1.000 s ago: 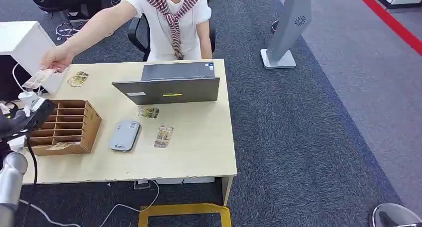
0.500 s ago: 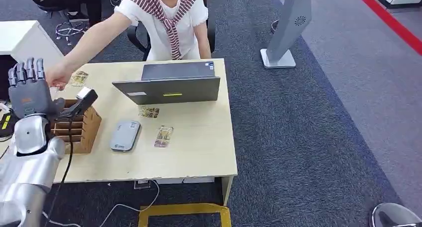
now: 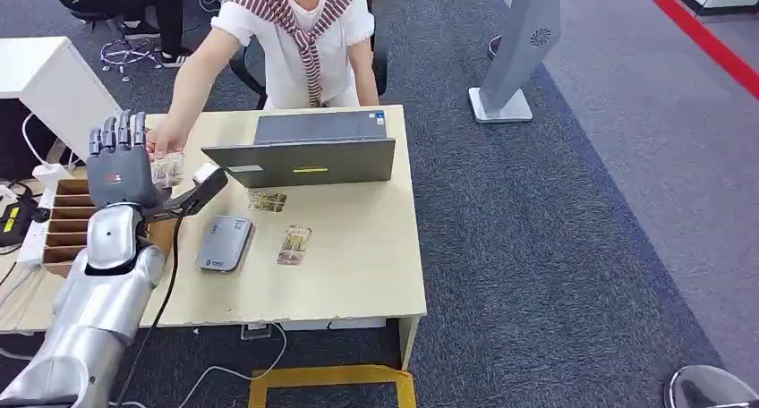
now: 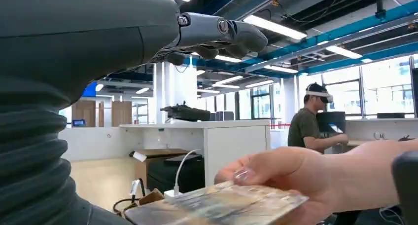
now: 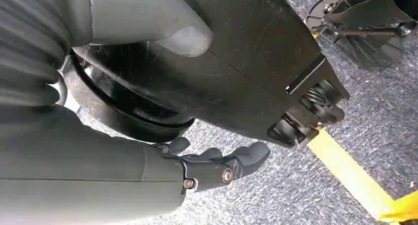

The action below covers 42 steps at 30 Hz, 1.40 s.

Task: Pass the card to the sensor for recognition and then transmit it.

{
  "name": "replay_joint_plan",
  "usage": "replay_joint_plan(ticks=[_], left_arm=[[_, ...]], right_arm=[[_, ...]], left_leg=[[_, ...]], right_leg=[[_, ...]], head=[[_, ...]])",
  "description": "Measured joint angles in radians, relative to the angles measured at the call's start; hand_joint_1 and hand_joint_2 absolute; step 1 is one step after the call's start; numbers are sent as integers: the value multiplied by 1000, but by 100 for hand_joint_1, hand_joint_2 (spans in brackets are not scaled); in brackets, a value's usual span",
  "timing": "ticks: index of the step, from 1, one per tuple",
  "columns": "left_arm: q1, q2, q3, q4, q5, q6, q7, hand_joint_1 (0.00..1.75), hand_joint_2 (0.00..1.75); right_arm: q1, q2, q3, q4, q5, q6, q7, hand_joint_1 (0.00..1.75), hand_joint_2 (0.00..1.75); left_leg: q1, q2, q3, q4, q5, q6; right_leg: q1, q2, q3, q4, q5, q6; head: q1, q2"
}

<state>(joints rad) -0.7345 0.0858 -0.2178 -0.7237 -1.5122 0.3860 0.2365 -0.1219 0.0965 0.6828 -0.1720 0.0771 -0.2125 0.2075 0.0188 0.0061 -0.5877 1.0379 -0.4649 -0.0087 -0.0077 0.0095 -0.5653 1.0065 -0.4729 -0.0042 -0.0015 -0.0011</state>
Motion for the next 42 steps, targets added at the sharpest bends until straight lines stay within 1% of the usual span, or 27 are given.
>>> replay_joint_plan(ticks=[19,20,35,42], left_arm=[[11,-5,-6,-28,2,-12,4,0,175],[12,-5,-7,-28,3,-12,5,175,175],[14,-6,-7,-30,27,-10,0,175,175],[16,-14,-7,-30,42,-11,0,175,175]], right_arm=[[1,0,0,0,1,0,-2,0,175],[1,0,0,0,1,0,-2,0,175],[1,0,0,0,2,-1,-2,0,175],[1,0,0,0,2,-1,0,0,175]], left_leg=[[0,0,0,0,0,0],[0,0,0,0,0,0],[0,0,0,0,0,0],[0,0,0,0,0,0]], right_leg=[[0,0,0,0,0,0],[0,0,0,0,0,0],[0,0,0,0,0,0],[0,0,0,0,0,0]], head=[[0,0],[0,0],[0,0],[0,0]])
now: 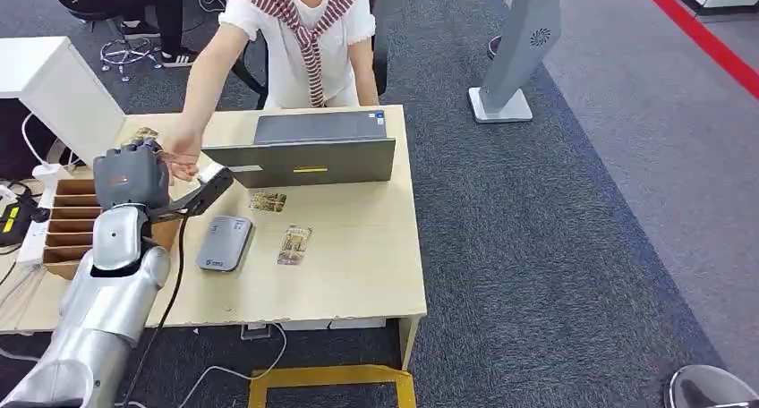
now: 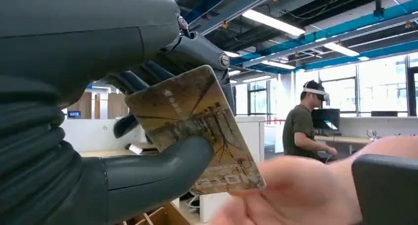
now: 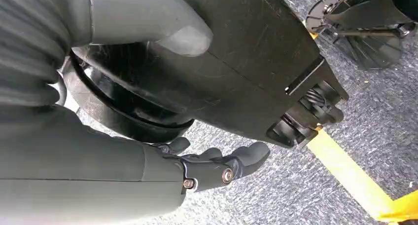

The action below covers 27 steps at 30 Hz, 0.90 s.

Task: Pass the card to the sensor for recognition and then transmit it.

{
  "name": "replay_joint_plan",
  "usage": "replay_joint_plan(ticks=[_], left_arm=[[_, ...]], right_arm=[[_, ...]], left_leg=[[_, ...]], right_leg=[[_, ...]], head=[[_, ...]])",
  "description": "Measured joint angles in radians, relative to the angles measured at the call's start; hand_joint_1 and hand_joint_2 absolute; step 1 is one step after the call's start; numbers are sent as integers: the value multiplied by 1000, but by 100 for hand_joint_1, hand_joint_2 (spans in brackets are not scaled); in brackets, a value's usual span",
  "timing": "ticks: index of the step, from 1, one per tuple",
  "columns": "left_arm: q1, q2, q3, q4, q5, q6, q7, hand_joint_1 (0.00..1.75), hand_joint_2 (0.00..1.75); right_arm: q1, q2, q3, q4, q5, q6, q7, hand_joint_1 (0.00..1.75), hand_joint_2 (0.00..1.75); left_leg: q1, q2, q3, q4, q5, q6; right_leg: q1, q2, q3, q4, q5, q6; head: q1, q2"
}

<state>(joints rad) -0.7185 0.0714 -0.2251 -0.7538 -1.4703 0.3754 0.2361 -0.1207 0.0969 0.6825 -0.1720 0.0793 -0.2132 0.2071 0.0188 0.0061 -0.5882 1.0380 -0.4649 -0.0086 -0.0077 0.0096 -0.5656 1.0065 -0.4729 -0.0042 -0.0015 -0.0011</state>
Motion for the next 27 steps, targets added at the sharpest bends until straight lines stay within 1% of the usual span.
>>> replay_joint_plan(ticks=[5,8,13,20,22,27], left_arm=[[14,-10,0,-1,13,5,-13,175,175],[41,-17,-1,-20,28,11,-29,175,175],[78,-26,-14,-48,34,14,-32,175,175],[89,-29,-18,-64,35,14,-34,175,175],[95,-31,-20,-70,39,14,-43,175,175],[150,-39,-39,-92,45,26,-51,175,175]], right_arm=[[0,0,0,0,8,0,2,0,175],[0,0,0,0,11,-1,2,0,175],[0,1,-1,0,12,-2,2,0,175],[0,1,-3,0,12,-2,2,0,175],[0,1,-3,0,12,-2,2,0,175],[0,2,-3,0,13,-2,4,0,175]], left_leg=[[0,0,0,0,0,0],[0,0,0,0,0,0],[0,0,0,0,0,0],[0,0,0,0,0,0],[0,0,0,0,0,0],[0,0,0,0,0,0]], right_leg=[[0,0,0,0,0,0],[0,0,0,0,0,0],[0,0,0,0,0,0],[0,0,0,0,0,0],[0,0,0,0,0,0],[0,0,0,0,0,0]], head=[[0,0],[0,0],[0,0],[0,0],[0,0],[0,0]])
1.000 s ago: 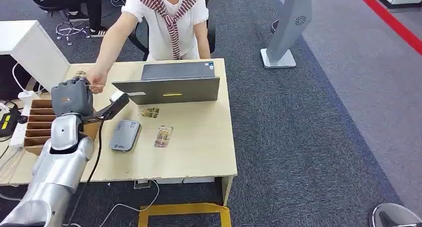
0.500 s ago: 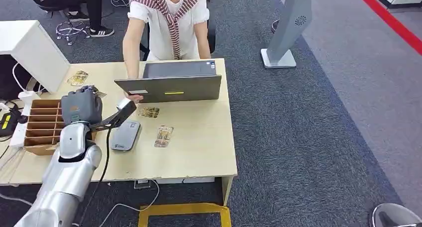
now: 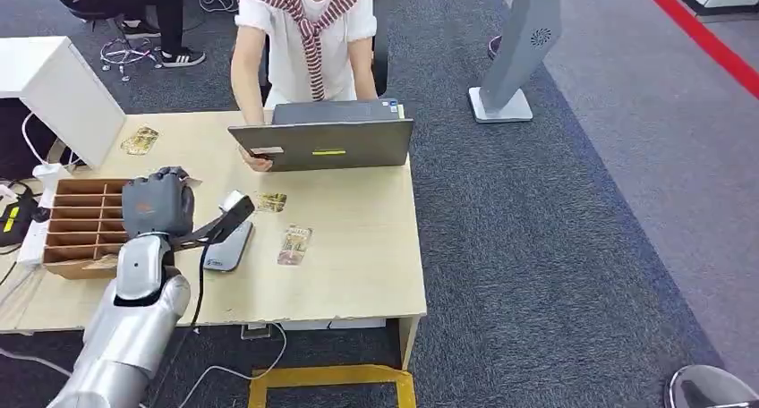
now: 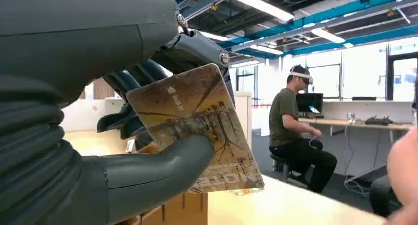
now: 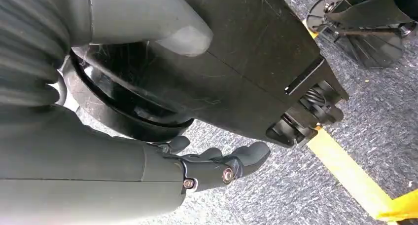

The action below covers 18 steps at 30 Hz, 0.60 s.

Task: Pass the card to the sensor for recognition and then transmit it.

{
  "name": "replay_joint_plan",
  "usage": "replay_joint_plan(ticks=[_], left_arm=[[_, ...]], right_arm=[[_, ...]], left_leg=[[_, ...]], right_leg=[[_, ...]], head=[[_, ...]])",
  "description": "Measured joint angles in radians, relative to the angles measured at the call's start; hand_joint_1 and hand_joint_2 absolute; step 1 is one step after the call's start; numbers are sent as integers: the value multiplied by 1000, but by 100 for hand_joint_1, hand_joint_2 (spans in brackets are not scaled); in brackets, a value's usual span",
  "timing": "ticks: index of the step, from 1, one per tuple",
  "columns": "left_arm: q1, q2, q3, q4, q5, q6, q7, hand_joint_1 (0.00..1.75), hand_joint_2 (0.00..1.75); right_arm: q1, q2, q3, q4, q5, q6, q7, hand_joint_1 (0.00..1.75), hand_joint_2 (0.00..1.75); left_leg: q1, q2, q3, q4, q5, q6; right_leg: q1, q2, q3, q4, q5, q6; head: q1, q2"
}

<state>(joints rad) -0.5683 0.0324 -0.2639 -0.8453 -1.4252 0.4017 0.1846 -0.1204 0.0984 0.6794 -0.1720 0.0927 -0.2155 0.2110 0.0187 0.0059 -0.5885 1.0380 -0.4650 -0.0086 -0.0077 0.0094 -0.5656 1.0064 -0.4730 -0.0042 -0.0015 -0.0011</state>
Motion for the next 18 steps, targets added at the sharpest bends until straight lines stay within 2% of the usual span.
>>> replay_joint_plan(ticks=[6,18], left_arm=[[46,-5,-11,4,6,-2,18,175,175],[56,-20,-11,123,-18,-81,88,175,175]], right_arm=[[0,0,0,0,2,-1,2,0,175],[0,6,0,0,18,-1,14,0,175]], left_leg=[[0,0,-1,0,0,0],[0,0,-1,0,0,0]], right_leg=[[0,0,-1,0,0,0],[0,0,-1,0,0,0]], head=[[0,0],[0,0]])
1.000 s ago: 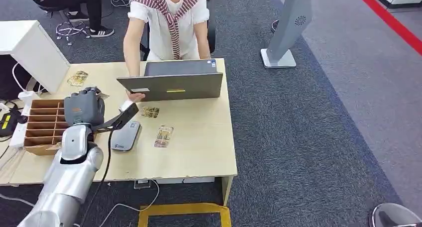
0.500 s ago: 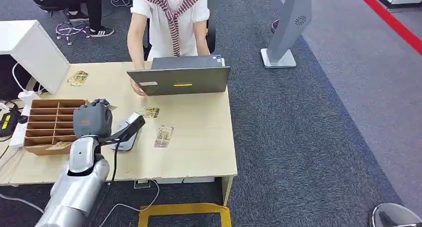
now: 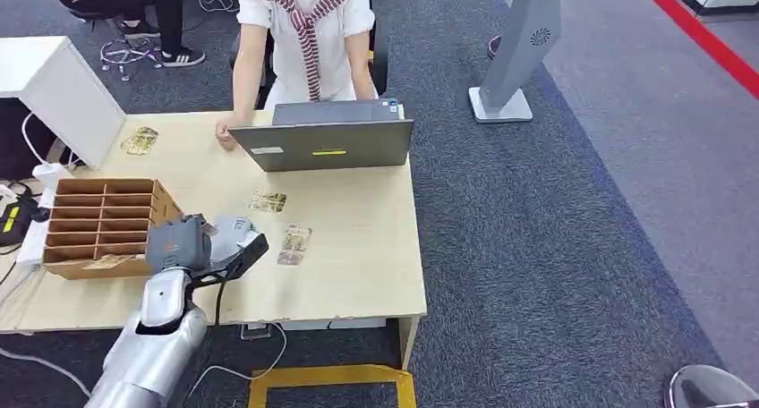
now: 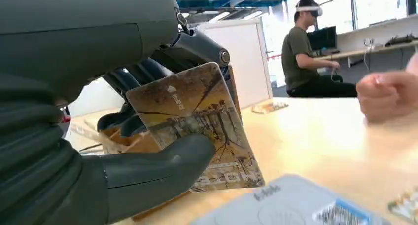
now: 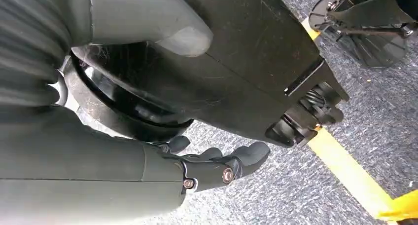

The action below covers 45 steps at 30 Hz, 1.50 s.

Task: Pass the card to the sensor for recognition and then transmit it.

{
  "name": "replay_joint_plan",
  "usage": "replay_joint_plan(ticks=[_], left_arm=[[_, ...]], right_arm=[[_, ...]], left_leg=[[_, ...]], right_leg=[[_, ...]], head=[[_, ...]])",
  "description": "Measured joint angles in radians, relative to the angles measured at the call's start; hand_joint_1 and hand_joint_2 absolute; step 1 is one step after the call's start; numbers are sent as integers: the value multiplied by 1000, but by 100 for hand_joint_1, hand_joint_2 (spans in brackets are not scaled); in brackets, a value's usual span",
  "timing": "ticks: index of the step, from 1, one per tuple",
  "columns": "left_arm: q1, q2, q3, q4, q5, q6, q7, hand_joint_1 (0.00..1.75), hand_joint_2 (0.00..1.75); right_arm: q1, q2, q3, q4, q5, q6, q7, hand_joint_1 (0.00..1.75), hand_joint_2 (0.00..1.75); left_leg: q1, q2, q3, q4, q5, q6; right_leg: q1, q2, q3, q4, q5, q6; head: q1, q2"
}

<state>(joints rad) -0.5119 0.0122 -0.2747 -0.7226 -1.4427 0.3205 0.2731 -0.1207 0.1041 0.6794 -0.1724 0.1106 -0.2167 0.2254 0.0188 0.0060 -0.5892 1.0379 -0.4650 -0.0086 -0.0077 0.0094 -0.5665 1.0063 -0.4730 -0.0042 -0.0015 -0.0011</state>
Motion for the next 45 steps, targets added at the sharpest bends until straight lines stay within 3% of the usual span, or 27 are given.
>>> replay_joint_plan(ticks=[7,13,20,28,32,39,45], left_arm=[[-8,-11,0,60,-10,-50,33,175,175],[-19,-20,0,95,-22,-53,49,175,175],[-31,-23,0,131,-27,-36,47,175,175],[-43,-23,0,153,-44,43,15,175,175],[-57,-1,0,88,-43,57,-24,175,175],[-185,72,-1,-101,16,20,-89,175,175],[-297,123,-1,-135,23,13,-111,175,175]], right_arm=[[-1,3,0,0,3,3,2,0,175],[-1,5,0,0,6,6,3,0,175],[-1,5,2,0,19,10,5,0,175],[-1,5,3,-1,15,11,3,0,175],[2,5,2,-1,9,8,-7,0,175],[5,5,-2,-1,0,9,-22,0,175],[5,5,-5,-1,-3,10,-32,0,175]], left_leg=[[0,0,0,0,0,0],[0,0,2,0,0,0],[0,0,4,-1,0,0],[0,0,4,-1,2,0],[0,0,1,0,3,0],[1,0,-2,0,4,0],[1,0,-2,0,4,0]], right_leg=[[0,0,0,0,0,0],[0,0,2,0,0,0],[0,0,4,0,0,0],[0,0,4,0,1,0],[0,0,1,0,2,0],[1,0,-2,0,3,0],[1,0,-2,0,3,0]], head=[[0,0],[0,0],[0,0],[0,0],[0,0],[0,0],[0,0]])
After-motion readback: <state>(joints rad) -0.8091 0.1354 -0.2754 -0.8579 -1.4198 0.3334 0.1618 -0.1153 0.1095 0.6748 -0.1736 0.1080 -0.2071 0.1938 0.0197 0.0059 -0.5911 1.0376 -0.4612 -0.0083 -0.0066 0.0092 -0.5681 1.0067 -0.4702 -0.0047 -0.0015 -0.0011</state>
